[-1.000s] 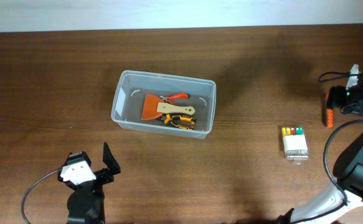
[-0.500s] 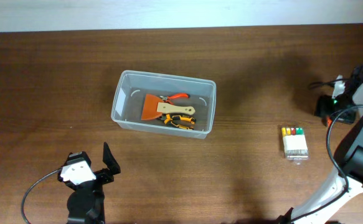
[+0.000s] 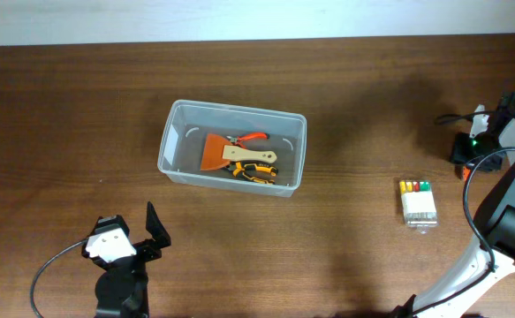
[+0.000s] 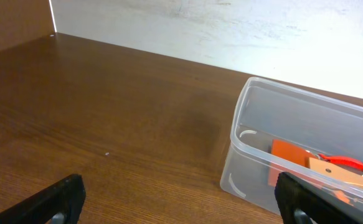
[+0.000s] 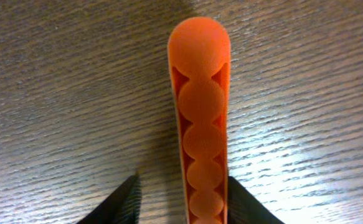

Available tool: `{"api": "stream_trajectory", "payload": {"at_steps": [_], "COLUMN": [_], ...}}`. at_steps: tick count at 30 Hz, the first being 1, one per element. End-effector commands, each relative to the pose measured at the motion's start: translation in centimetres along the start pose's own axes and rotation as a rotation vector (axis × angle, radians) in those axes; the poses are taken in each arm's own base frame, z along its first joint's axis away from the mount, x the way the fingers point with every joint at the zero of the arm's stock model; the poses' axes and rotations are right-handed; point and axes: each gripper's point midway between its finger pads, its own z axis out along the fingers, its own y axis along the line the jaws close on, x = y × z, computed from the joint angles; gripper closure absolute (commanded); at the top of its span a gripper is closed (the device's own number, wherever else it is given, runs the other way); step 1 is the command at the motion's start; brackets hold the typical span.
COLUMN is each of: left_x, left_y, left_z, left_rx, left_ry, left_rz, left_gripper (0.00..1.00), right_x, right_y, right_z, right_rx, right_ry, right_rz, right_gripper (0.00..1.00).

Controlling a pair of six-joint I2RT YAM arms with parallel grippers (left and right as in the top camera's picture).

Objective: Pack container
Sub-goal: 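Close the right gripper on the orange stick and lift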

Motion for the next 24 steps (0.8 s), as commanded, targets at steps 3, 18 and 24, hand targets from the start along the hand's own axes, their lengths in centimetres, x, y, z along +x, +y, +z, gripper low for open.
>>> {"api": "stream_trajectory", "payload": {"at_steps": [3,18,24], "left_x": [0.1,0.1,0.1], "left_y": [0.0,0.0,0.0], "left_z": [0.0,0.0,0.0], "left_rx": [0.000,0.000,0.000], "left_ry": [0.000,0.000,0.000], "left_rz": [0.010,0.010,0.010], "left_gripper": [0.01,0.01,0.01], "right_x": [1.0,-1.6,-7.6], "right_y": [0.3,1.4,5.3], "right_z": [1.2,-2.0,-10.4], "right_rx": [-0.012,-0.064,-0.091], "right_ry": [0.044,-0.016,-0.188], "right_rz": [-0.001,-0.014,-0.156], "right_gripper": [0.67,0.93,0.93]}}
